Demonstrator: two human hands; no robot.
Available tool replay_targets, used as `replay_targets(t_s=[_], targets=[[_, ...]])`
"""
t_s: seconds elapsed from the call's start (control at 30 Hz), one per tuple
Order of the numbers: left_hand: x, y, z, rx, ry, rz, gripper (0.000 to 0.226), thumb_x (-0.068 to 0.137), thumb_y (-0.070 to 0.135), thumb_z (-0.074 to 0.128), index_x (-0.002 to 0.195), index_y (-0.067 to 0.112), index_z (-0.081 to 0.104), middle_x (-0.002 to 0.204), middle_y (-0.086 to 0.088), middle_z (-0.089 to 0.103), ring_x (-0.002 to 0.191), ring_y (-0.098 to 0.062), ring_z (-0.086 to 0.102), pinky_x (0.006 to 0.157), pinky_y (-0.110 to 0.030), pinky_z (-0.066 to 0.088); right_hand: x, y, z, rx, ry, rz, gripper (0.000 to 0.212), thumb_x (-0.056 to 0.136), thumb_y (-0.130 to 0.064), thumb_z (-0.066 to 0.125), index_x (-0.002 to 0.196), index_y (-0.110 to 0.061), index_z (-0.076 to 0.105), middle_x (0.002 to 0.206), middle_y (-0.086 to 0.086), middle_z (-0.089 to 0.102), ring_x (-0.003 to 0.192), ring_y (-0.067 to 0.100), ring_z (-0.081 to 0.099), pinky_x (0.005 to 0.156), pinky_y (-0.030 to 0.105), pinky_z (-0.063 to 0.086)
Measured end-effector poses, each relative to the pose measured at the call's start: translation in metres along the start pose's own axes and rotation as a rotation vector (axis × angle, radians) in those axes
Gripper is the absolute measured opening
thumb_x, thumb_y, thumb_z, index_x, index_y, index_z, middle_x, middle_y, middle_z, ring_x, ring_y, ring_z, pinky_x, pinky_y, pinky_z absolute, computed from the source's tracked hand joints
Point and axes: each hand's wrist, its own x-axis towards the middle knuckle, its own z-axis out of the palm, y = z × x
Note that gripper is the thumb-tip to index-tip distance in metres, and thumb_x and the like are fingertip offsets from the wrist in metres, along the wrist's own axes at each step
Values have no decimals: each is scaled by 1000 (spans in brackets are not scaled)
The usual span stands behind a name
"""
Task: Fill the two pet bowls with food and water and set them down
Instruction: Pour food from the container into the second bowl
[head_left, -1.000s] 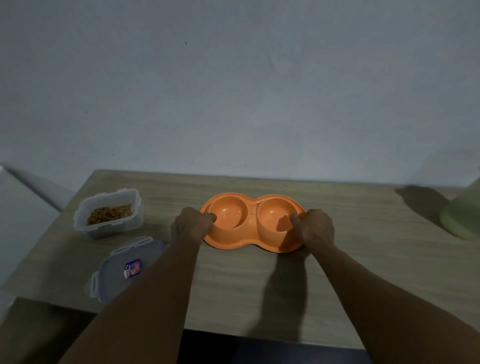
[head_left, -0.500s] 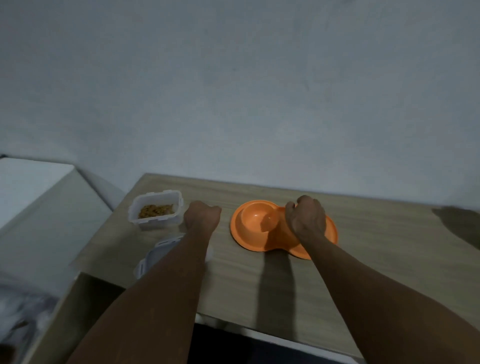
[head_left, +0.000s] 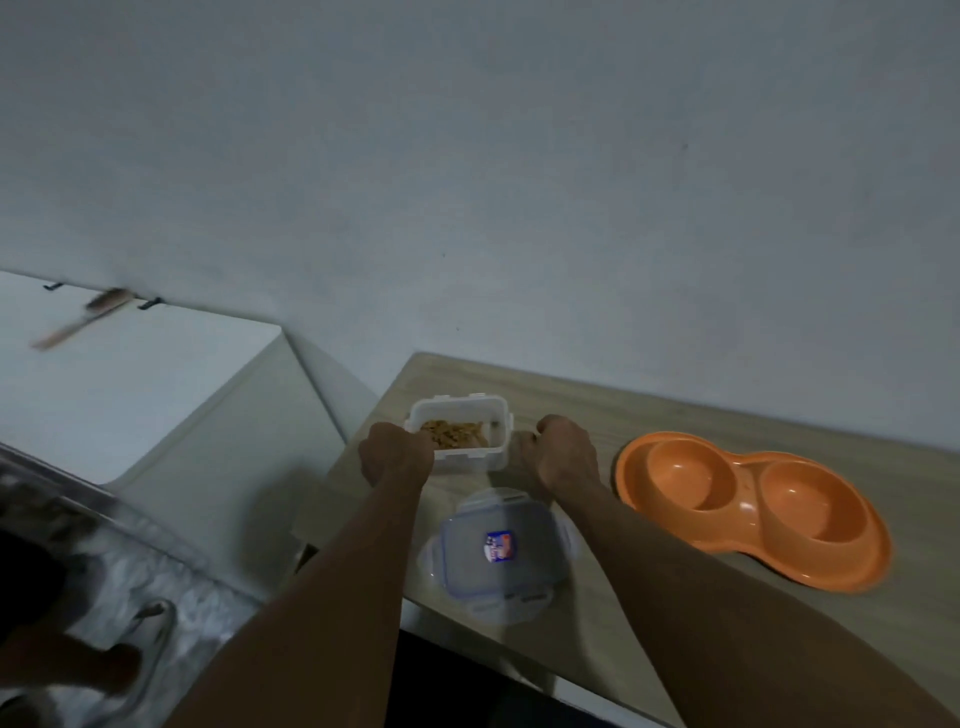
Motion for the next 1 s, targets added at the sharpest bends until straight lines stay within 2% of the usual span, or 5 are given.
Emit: replay_targets(t_s=[0.17, 0.5, 0.63, 0.8, 1.0], targets=[[38, -12, 10, 50, -101, 62, 38, 88, 23, 65, 113, -6, 64, 115, -21, 66, 108, -35, 63, 80, -36, 51, 18, -18, 30, 48, -78, 118, 37, 95, -34, 53, 105, 0, 66, 106, 18, 69, 98, 34, 65, 70, 34, 46], [52, 14, 11, 203, -240, 334, 36, 84, 23, 67, 109, -3, 65, 111, -19, 67, 103, -34, 65, 69, -31, 46, 14, -22, 11, 245, -2, 265, 33, 90, -29, 59, 112, -6, 64, 113, 16, 68, 104, 34, 64, 85, 37, 52], [31, 51, 17, 89, -344, 349, 30, 77, 21, 73, 98, -1, 70, 95, -16, 73, 87, -31, 71, 65, -30, 56, 3, -9, -35, 637, 33, 379, 28, 84, -19, 62, 111, -16, 57, 112, 16, 65, 91, 35, 66, 78, 43, 57], [-23, 86, 37, -167, -529, 337, 7, 80, 4, 68, 80, -1, 62, 91, -13, 67, 76, -36, 72, 71, -47, 61, -22, 31, -89, 1076, -10, 475, 38, 86, -15, 65, 121, -6, 53, 111, 19, 52, 85, 37, 58, 66, 40, 55], [-86, 98, 66, -292, -675, 307, 22, 83, -6, 63, 104, -2, 66, 104, -9, 66, 77, -31, 72, 71, -45, 61, -46, 80, -132, 1191, -24, 441, 32, 83, -21, 74, 107, -4, 60, 102, 21, 57, 89, 36, 64, 81, 44, 57]])
